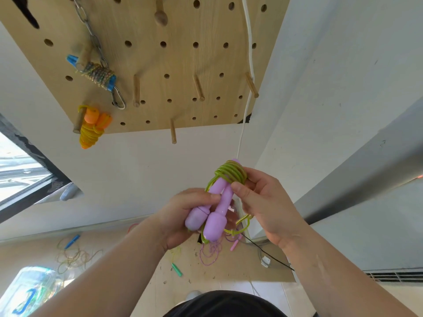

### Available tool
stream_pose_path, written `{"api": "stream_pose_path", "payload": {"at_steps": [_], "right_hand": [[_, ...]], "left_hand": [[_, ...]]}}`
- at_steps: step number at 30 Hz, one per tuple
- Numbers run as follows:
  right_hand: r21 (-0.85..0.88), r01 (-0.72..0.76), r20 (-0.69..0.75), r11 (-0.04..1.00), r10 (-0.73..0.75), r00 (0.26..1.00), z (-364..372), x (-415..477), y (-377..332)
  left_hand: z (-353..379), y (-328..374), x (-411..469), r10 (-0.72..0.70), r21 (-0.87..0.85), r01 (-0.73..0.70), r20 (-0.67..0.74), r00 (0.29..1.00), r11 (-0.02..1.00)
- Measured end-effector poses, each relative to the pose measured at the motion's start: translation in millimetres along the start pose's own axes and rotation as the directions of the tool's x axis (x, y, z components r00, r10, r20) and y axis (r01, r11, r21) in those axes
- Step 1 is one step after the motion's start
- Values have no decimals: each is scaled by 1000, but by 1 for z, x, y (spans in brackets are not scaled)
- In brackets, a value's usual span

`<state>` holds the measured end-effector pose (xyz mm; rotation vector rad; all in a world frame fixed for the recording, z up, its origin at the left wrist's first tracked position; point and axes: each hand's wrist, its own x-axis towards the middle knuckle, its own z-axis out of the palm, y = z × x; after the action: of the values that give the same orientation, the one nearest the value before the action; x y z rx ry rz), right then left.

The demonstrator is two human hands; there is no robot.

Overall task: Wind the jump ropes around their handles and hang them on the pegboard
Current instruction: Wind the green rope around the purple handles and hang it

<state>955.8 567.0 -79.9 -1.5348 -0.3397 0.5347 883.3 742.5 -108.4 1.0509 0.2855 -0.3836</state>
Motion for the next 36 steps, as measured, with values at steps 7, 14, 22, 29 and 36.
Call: {"api": "stream_pose_path", "payload": {"at_steps": [7, 14, 22, 29, 36], "right_hand": [[-186, -5, -249, 982, -42, 967, 7, 4, 10], [-135, -9, -262, 991, -27, 965, 14, 2, 3], [-5, -5, 22, 1000, 5, 1000, 1, 0, -5], [-293, -9, 179, 956, 64, 982, -11, 8, -21], [-360, 69, 161, 930, -11, 987, -16, 13, -19]], "left_hand": [[29, -4, -8, 519, 812, -82, -288, 805, 578], [26, -13, -2, 683, 830, -130, -346, 644, 543], [22, -1, -7, 409, 422, -216, -444, 797, 880], [22, 3, -8, 242, 108, -216, -413, 878, 970], [19, 10, -11, 88, -155, -120, -201, 976, 981]]}}
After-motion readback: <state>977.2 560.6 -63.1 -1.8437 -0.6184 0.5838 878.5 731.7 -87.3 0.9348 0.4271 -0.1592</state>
